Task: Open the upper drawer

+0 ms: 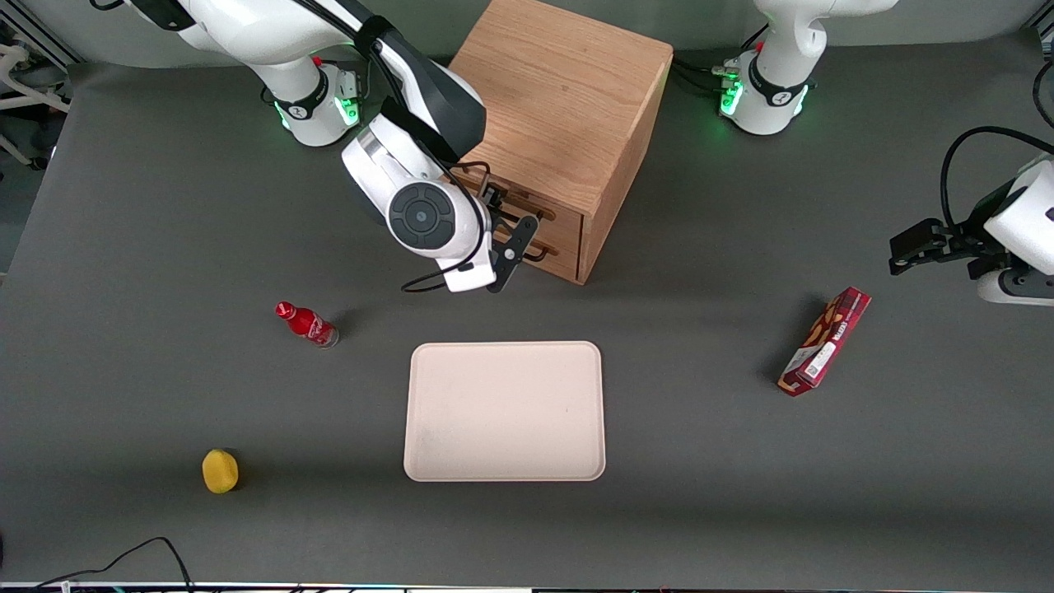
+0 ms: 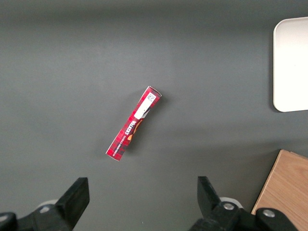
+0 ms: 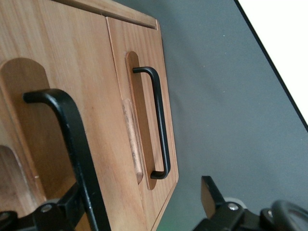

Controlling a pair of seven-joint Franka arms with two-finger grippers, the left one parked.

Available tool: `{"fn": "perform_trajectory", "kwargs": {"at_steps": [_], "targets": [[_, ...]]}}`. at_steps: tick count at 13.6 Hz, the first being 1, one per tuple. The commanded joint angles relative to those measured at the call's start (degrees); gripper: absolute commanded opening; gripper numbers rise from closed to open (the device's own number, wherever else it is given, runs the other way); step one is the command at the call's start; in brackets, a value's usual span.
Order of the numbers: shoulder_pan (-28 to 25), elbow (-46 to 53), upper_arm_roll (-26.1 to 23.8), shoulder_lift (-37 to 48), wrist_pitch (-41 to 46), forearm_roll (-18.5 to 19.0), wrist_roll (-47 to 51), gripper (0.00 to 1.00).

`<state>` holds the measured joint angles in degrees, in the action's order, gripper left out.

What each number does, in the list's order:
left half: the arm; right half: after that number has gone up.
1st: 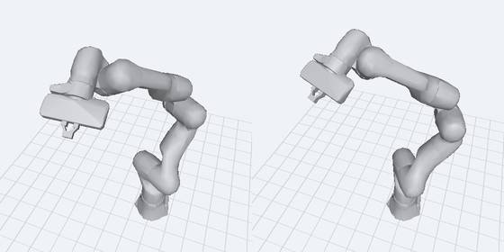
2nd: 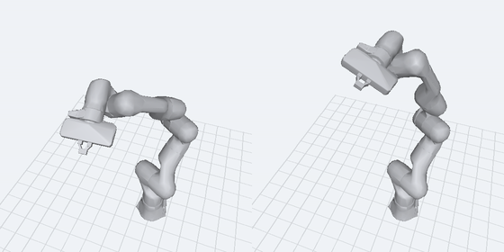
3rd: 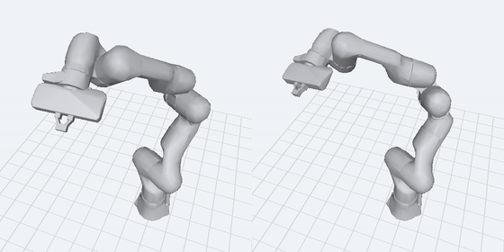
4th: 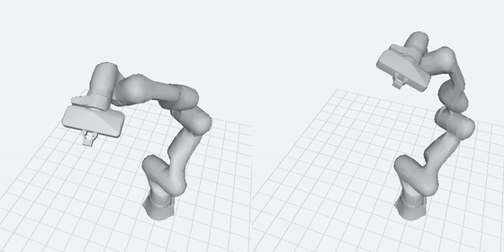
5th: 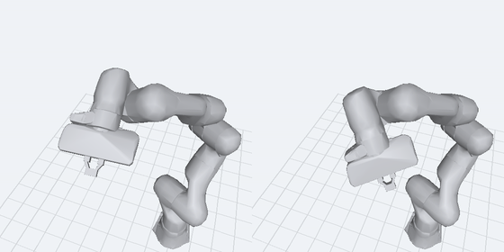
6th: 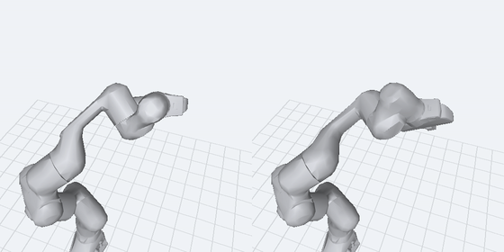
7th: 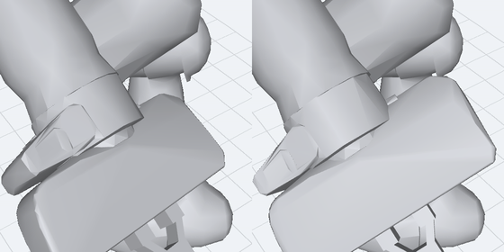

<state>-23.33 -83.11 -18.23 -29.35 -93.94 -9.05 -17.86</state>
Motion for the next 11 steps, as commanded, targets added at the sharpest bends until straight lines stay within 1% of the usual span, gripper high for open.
{"fn": "perform_trajectory", "kwargs": {"at_steps": [1,5,11], "targets": [[0.30,0.41,0.73,-0.80,-1.43,1.49,-0.77,1.00],[1.27,0.94,0.74,-1.15,-1.78,3.25,-0.77,1.00],[2.06,3.31,0.74,-3.61,-2.13,4.04,-0.86,1.00]]}}
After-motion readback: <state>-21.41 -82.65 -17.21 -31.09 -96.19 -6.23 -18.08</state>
